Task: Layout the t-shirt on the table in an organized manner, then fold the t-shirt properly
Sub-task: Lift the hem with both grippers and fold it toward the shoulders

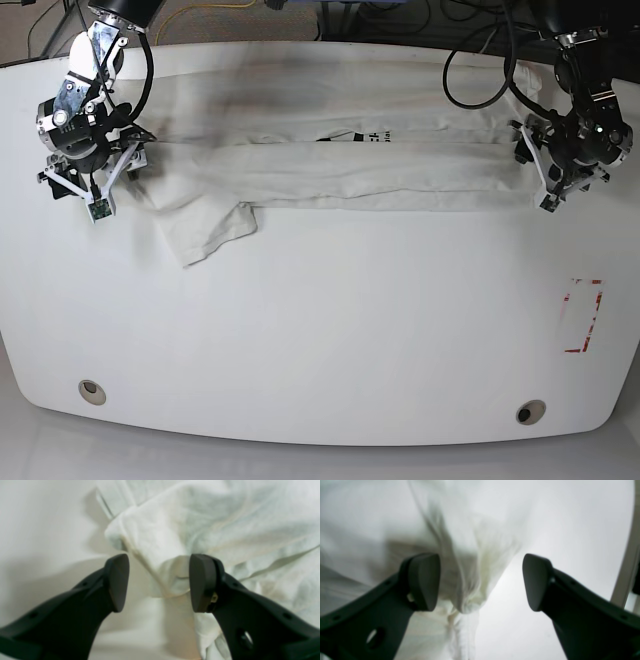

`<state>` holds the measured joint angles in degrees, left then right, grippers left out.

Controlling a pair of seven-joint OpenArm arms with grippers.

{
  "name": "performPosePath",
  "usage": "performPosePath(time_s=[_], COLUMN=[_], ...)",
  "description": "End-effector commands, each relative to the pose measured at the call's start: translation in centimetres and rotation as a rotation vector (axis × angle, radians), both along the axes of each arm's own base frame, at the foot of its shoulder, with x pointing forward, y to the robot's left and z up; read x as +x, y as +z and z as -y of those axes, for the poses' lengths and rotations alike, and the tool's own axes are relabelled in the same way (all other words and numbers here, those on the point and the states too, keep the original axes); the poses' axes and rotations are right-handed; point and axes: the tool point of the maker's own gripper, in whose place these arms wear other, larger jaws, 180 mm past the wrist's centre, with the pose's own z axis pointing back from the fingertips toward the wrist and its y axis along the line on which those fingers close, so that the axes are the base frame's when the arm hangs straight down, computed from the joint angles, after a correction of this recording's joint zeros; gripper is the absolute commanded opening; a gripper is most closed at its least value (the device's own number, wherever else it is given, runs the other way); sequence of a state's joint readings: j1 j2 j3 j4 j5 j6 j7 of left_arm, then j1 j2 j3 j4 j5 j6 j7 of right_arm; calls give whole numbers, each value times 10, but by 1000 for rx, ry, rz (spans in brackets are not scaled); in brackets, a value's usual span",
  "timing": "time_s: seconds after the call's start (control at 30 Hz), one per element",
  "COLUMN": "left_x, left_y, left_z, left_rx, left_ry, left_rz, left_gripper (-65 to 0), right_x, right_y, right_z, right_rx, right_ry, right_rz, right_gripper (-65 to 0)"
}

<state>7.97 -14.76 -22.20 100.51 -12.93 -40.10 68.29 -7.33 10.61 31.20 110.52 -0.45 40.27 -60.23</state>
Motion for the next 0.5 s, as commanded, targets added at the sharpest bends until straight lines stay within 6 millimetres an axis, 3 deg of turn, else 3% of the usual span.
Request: performPosePath(time_s=[0.0,0.17,0.3,0.47], left_x=[14,18,19,20], left_y=[23,36,41,43], left_z=[-1,3,2,1], left_rx=[26,42,48,52], left_ry=[-21,-38,-39,-36], left_rz=[77,118,133,138], left_gripper=[-287,-287,-289,-290], right_x=[14,41,64,91], right_y=[17,32,33,16], right_z=[-7,-21,-34,-46], right_rx=[9,51,120,213], right_ry=[6,5,-1,2], right_rz=[76,155,186,158], right_gripper=[-160,-160,-160,-160])
